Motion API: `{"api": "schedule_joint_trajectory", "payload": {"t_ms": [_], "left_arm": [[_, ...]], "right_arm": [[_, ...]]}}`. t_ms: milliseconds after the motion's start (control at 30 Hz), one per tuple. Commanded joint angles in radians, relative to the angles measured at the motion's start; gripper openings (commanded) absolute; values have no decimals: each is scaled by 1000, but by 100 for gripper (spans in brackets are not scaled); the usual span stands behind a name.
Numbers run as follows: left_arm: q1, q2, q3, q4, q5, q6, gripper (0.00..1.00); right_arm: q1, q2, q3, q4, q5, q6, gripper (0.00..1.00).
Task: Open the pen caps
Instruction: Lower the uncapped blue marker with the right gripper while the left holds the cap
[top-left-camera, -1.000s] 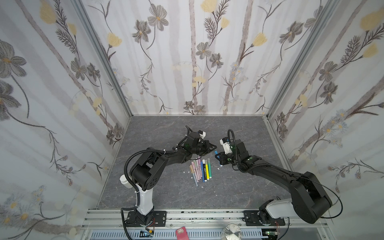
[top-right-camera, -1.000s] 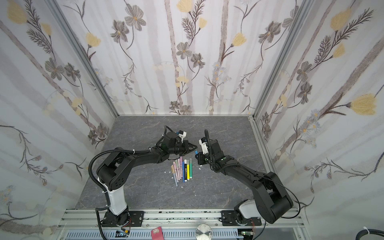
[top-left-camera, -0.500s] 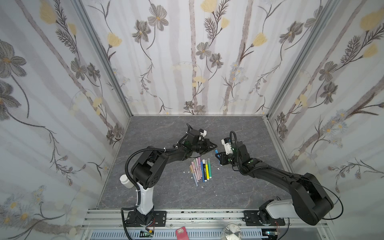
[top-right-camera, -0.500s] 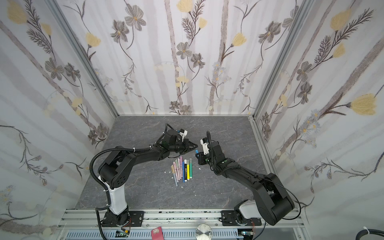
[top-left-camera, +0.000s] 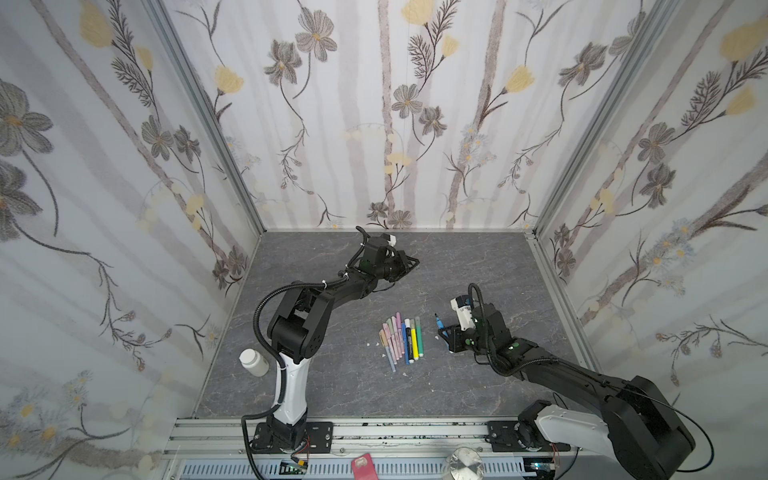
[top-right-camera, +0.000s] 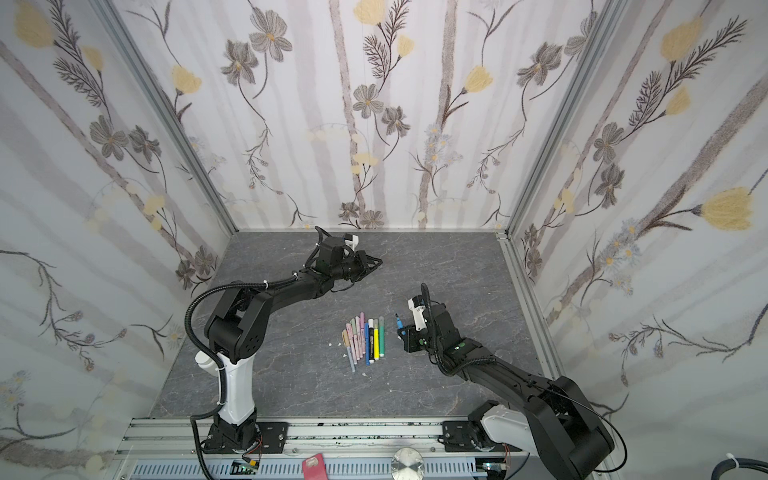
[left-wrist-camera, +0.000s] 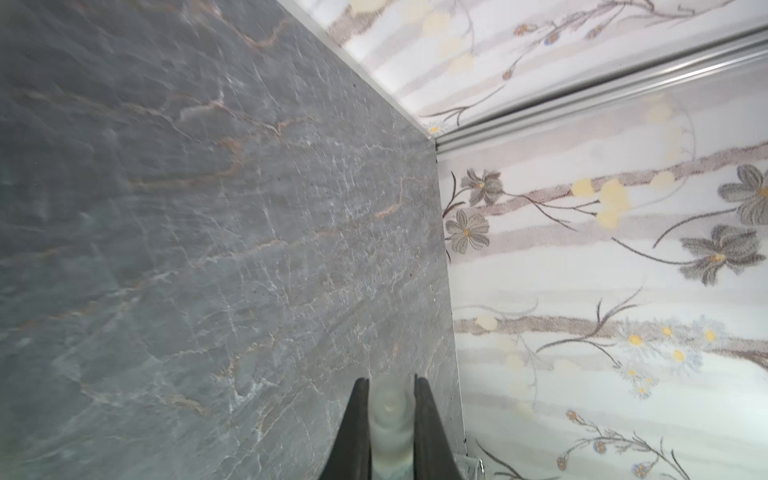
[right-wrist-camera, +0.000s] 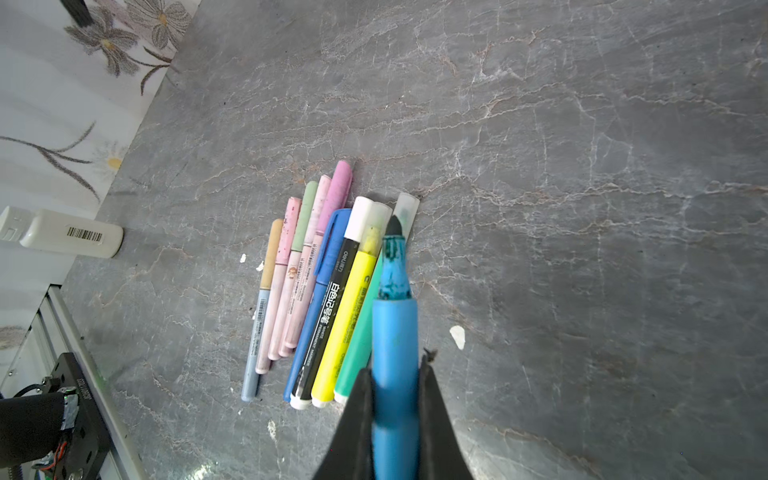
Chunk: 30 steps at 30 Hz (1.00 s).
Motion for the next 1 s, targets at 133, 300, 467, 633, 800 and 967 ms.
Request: {"api": "schedule_joint_trajectory", "payload": {"t_ms": [133, 300, 467, 633, 800, 967], "left_arm": [[3, -53, -58, -20, 29, 20, 0], [54, -32, -111, -26, 30, 41, 0], [71, 65, 69, -261, -69, 164, 0], [87, 138, 233, -514, -204, 267, 0], [129, 162, 277, -673, -246, 319, 0], [170, 161, 270, -763, -267, 362, 0]], "right_arm": [[-2, 22, 59, -28, 41, -22, 0], [-7, 132, 139, -76, 84, -50, 0], [-9, 226, 202, -135, 166, -58, 0], [-10, 279, 242, -221, 302, -52, 0], [-12, 328, 266, -273, 376, -50, 0], [-13, 377, 285, -283, 386, -49, 0]]}}
